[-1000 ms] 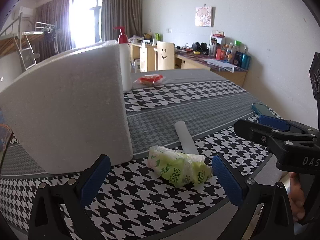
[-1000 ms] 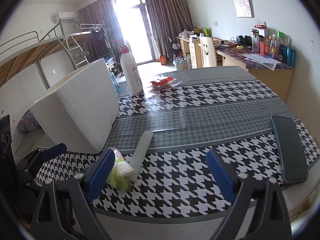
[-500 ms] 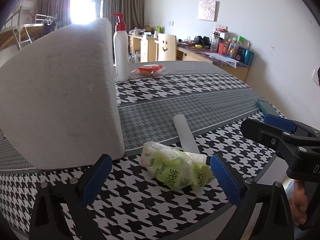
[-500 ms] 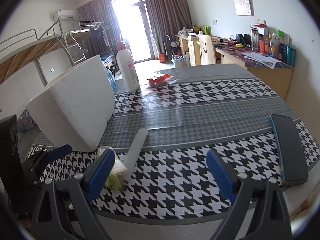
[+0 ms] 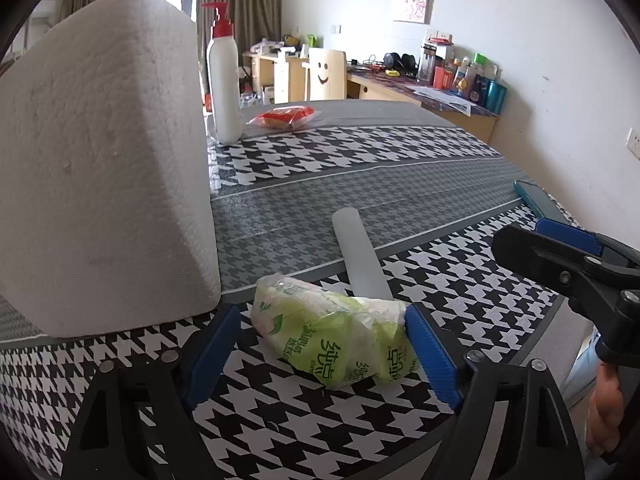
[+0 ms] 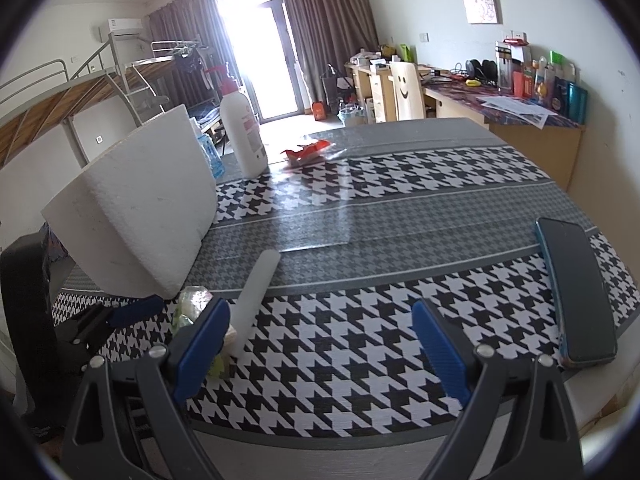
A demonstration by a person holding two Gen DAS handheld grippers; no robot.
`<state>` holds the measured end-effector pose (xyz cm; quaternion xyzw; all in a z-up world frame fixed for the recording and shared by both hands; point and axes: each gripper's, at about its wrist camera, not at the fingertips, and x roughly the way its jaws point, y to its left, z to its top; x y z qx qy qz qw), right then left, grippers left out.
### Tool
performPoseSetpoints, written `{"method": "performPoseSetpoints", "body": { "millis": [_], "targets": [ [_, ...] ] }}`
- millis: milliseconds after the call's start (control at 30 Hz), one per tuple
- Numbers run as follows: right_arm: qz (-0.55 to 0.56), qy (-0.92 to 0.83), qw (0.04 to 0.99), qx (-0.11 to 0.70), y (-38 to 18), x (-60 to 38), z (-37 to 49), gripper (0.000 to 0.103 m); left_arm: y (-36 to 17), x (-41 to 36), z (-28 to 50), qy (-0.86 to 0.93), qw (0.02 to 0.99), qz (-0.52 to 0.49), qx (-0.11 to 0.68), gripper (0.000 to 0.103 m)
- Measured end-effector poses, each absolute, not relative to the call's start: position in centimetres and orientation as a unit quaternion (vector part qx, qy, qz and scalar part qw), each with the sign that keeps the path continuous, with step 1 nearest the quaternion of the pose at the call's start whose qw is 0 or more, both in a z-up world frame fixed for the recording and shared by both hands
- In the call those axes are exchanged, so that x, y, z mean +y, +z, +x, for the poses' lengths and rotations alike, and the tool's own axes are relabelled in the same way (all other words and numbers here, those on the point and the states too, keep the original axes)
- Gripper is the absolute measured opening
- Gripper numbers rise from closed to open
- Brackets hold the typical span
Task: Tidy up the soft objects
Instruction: 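Close the left tool on the green-printed bag, then close the right tool on the white foam tube while the left tool holds the bag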
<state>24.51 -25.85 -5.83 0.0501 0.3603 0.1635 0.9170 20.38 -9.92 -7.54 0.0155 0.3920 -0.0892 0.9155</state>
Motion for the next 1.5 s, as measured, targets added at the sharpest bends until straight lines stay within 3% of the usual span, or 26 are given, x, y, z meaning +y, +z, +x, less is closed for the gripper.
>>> {"method": "performPoseSetpoints", "body": {
  "millis": [367, 400, 433, 900, 1500],
  "targets": [
    [0.046, 0.174, 0.912, 0.37, -6.3, -25.0, 25.0, 0.095, -7.5, -9.6, 19.8, -0.116, 0.912, 0.013, 0.393, 0.062],
    [0.045, 0.175, 0.912, 0.369, -6.3, -24.8, 24.9, 0.095, -7.5, -9.5, 19.6, -0.118, 0.912, 0.011, 0.393, 0.053],
    [0.044, 0.176, 0.912, 0.369, -6.2, -24.7, 24.9, 0.095, -7.6, -9.4, 19.6, -0.121, 0.911, 0.011, 0.395, 0.051],
    [0.035, 0.19, 0.908, 0.371, -6.1, -22.6, 24.1, 0.095, -6.9, -7.8, 17.8, -0.126, 0.913, 0.006, 0.387, 0.044],
    [0.01, 0.199, 0.902, 0.384, -6.4, -20.2, 24.5, 0.095, -6.1, -6.6, 16.5, -0.107, 0.92, 0.016, 0.377, 0.044]
  ]
}}
